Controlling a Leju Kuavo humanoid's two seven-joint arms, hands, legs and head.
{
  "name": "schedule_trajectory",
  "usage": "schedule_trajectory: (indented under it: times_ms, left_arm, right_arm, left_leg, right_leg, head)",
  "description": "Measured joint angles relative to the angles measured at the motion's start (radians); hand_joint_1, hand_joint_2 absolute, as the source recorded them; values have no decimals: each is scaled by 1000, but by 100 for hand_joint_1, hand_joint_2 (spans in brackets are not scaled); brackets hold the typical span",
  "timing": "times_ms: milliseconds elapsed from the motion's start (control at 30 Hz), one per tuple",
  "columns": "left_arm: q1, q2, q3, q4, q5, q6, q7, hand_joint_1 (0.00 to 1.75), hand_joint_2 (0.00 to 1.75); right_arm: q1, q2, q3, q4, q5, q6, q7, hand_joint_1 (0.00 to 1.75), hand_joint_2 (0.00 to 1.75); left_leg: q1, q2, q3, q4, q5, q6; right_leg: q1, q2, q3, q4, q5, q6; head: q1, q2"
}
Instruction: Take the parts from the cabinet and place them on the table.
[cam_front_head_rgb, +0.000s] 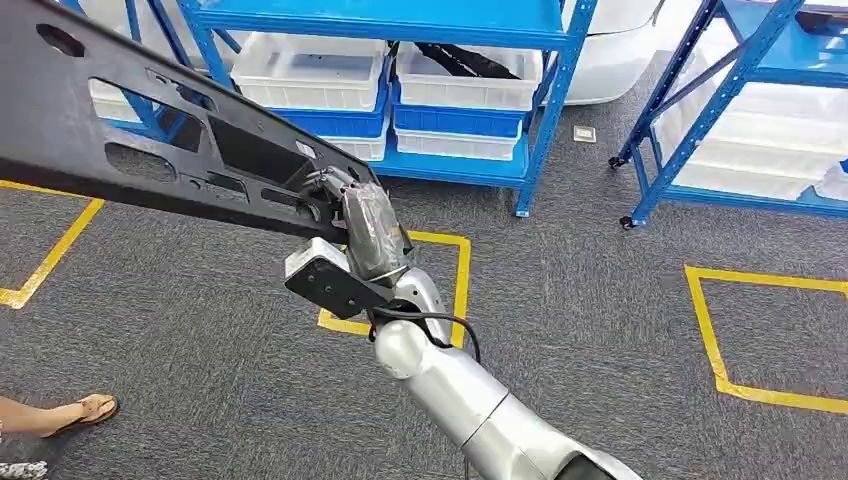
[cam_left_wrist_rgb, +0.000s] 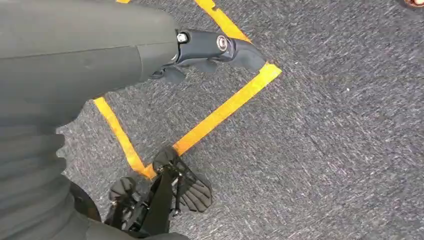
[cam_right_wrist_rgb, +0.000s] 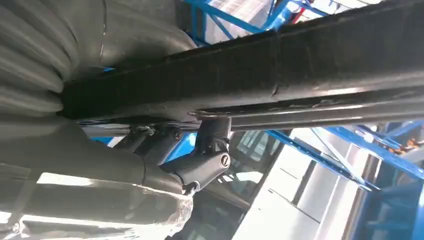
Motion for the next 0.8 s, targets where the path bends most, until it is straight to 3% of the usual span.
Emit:
schedule_trajectory:
  times_ms: [33, 67, 133, 167, 200, 300, 333, 367, 400, 500, 533, 567, 633, 667, 700, 800]
  left_arm:
    - [0, -1, 0, 0, 0, 0, 1, 0, 175]
    - [1, -2, 0, 0, 0, 0, 1, 0, 175]
    - [1, -4, -1, 0, 0, 0, 1, 0, 175]
    - [0, -4, -2, 0, 0, 0, 1, 0, 175]
    - [0, -4, -4, 0, 0, 1, 1, 0, 175]
    - [2, -4, -7, 0, 0, 2, 0, 0, 175]
    - [2, -3, -7, 0, 0, 3, 0, 0, 175]
    - [2, -3, -8, 0, 0, 3, -1, 0, 175]
    - [2, -3, -8, 0, 0, 3, -2, 0, 175]
    - [2, -3, -10, 0, 2, 5, -2, 0, 175]
    - [2, -3, -10, 0, 3, 7, -2, 0, 175]
    - [3, -3, -10, 0, 3, 10, -2, 0, 175]
    - [2, -3, -12, 0, 3, 11, -2, 0, 175]
    - [2, -3, -12, 0, 3, 11, -2, 0, 175]
    - [0, 1, -12, 0, 3, 11, -2, 0, 175]
    - [0, 0, -12, 0, 3, 13, -2, 0, 175]
  right_arm:
    - [3, -3, 0, 1, 0, 0, 0, 175, 175]
    - [3, -3, -1, 2, 0, 0, 0, 175, 175]
    - [2, -1, -2, 2, 0, 0, 0, 175, 175]
    - [0, -1, -2, 2, 0, 0, 0, 175, 175]
    - [0, 2, -2, 2, 0, 0, 0, 175, 175]
    - [1, 2, -3, 2, -2, 2, 0, 175, 175]
    - [1, 5, -3, 2, -2, 4, 0, 175, 175]
    - [1, 8, -3, 2, -2, 5, 0, 175, 175]
    - [-1, 10, -3, 2, -3, 5, -2, 175, 175]
    - [0, 8, -3, 3, -8, 5, -3, 175, 175]
    - [2, 7, -3, 5, -9, 5, -3, 175, 175]
    - [3, 7, -3, 5, -10, 5, -3, 175, 175]
    - [2, 9, -3, 5, -11, 7, -4, 175, 175]
    - [0, 10, -3, 5, -11, 7, -4, 175, 175]
    - [-2, 10, -3, 5, -12, 7, -5, 175, 175]
    - [-2, 9, -2, 5, -18, 8, -6, 175, 175]
  left_leg:
    - [0, -2, 0, 0, 0, 0]
    - [0, -4, 0, 1, 0, -1]
    - [0, -10, 0, 6, -3, -6]
    - [0, -11, -2, 10, -5, -11]
    - [-11, -14, -10, 27, -12, -19]
    - [-1, -14, -13, 25, -9, -31]
    - [3, -13, -15, 31, -14, -36]
    - [4, -10, -19, 45, -26, -42]
    - [7, -1, -45, 107, -66, -51]
    - [14, 2, -152, 327, -160, -65]
    - [15, 4, -165, 348, -157, -65]
    - [15, 4, -158, 329, -136, -64]
    - [14, 5, -66, 142, -34, -50]
    - [11, 12, -20, 51, -5, -38]
    - [5, 20, -13, 40, -25, -35]
    - [-6, 15, -15, 33, -19, -22]
  right_leg:
    - [0, 0, -3, 0, 8, 6]
    - [-1, 0, 20, -49, 33, 14]
    - [-3, 0, 116, -240, 105, 27]
    - [-4, 2, 150, -302, 120, 25]
    - [-5, 2, 158, -318, 127, 16]
    - [0, 1, 156, -315, 131, 5]
    - [-16, 1, 159, -319, 136, -2]
    - [-15, 2, 161, -319, 135, -3]
    - [-15, 1, 163, -319, 135, -11]
    - [-8, -1, 162, -318, 133, -13]
    - [-6, -1, 163, -318, 133, -13]
    - [-6, -1, 163, -318, 133, -13]
    - [-2, 0, 168, -318, 132, -13]
    - [-1, 0, 169, -319, 132, -13]
    - [2, -1, 168, -323, 133, -11]
    - [3, -5, 166, -326, 133, -3]
  head:
    - [-1, 0]
    - [0, 0]
    - [0, 0]
    - [0, 0]
    - [-2, 0]
    - [-4, 0]
    - [-4, 0]
    - [-5, 0]
    - [-15, 0]
    - [-15, 0]
    - [-14, 0]
    - [-14, 0]
    - [-15, 0]
    - [-15, 0]
    - [-12, 0]
    - [-17, 0]
